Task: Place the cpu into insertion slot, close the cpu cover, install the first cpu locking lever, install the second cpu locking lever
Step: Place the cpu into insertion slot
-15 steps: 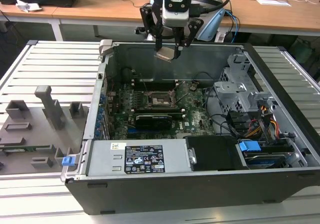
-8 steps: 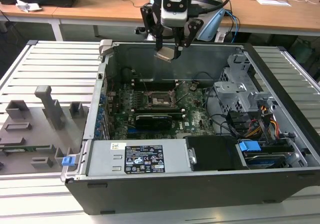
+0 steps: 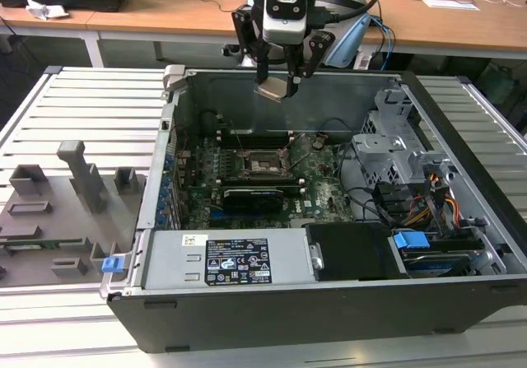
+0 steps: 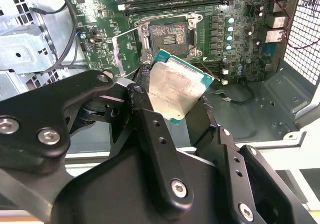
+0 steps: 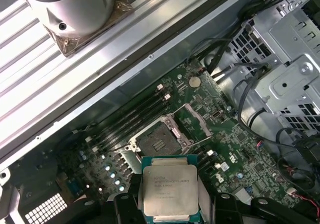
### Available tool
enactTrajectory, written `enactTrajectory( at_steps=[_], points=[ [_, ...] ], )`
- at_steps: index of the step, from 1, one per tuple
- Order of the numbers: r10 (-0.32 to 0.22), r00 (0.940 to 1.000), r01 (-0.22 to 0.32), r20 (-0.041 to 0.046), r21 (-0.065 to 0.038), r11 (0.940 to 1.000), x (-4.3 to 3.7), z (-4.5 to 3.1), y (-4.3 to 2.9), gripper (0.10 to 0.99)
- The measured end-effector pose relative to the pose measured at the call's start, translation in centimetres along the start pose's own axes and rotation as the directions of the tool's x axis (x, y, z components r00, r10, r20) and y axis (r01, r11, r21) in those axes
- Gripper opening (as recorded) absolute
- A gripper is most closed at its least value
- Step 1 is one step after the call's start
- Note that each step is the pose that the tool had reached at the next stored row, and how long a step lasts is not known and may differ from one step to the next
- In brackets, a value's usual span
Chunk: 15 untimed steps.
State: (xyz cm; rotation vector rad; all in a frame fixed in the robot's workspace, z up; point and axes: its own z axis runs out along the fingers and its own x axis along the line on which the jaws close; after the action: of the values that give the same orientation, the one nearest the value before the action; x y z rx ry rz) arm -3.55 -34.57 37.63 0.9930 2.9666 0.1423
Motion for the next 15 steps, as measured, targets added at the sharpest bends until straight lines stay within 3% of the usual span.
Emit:
enactTrajectory(
  at_steps=[15],
  points=[
    [0.048,0.9988,-0.048,0.0042,-0.001,0.9989,0.0,0.01,0.0,0.529]
  ],
)
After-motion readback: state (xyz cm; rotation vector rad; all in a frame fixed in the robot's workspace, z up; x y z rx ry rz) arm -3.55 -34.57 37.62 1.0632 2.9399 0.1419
